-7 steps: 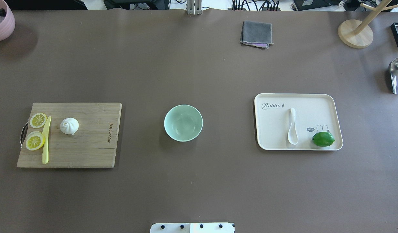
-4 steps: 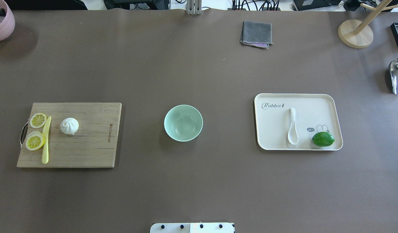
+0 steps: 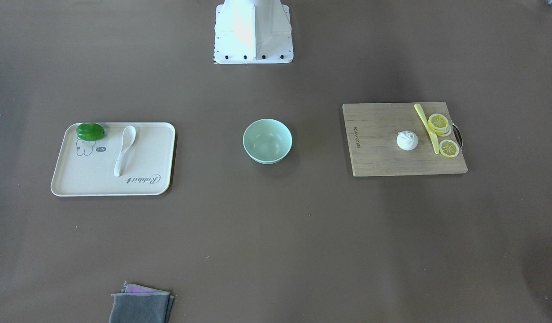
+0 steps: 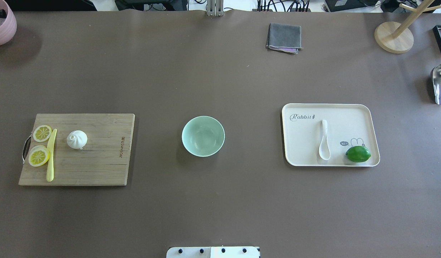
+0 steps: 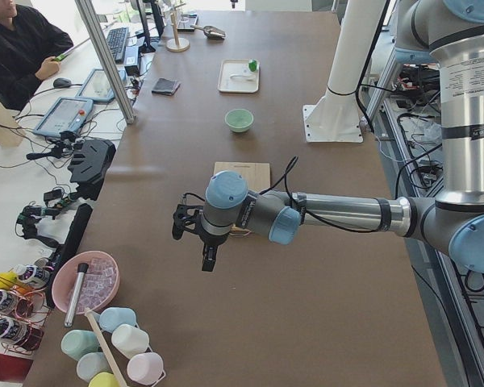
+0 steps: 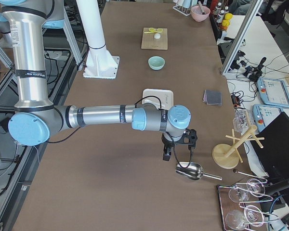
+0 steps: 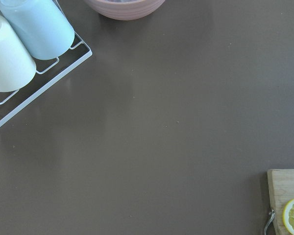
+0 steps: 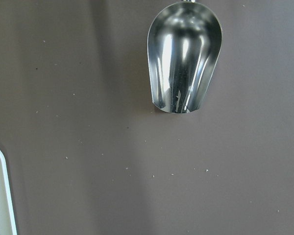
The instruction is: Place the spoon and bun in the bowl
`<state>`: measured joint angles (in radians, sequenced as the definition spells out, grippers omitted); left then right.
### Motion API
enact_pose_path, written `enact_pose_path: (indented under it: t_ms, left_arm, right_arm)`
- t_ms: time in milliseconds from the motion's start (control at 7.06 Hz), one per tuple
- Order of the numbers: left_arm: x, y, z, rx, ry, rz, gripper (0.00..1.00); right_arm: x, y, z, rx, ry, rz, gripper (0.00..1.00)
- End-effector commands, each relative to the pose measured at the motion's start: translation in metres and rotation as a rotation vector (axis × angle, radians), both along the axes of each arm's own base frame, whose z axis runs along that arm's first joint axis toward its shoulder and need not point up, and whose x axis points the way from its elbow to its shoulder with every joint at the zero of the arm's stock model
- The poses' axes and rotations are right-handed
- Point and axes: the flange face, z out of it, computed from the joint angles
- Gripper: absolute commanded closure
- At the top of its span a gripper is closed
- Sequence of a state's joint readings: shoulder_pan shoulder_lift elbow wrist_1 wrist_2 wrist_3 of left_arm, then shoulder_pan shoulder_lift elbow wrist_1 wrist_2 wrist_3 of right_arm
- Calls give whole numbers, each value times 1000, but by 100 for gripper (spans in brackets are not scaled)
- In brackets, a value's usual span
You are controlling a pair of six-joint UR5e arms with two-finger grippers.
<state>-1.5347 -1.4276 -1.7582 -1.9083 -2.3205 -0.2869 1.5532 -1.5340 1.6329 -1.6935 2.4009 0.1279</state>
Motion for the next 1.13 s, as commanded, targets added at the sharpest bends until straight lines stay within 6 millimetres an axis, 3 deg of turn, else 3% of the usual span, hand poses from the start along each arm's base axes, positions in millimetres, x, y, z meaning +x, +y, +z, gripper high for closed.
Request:
enact_pose_path:
  t_ms: [0,425,567,850,992]
  left_arm:
    - [0,-1,-2,3,0,1,2]
    - [0,-1,-13,25,3,0,2]
    - [3,-3,-19,36,4,7,2]
    - [26,-21,-47,66,22,23,2]
    - [35,-25,-55,80,31,27,2]
  right_arm:
    - [0,0,1,-2,0,-1,0]
    - [-8,-1,-4,9,1,-15,0]
    - [-22,-3,-38,67,-1,-33,0]
    - [-95,-11,-123,136,2,-70,0]
    - [-129,-18,-147,191,22,-124,0]
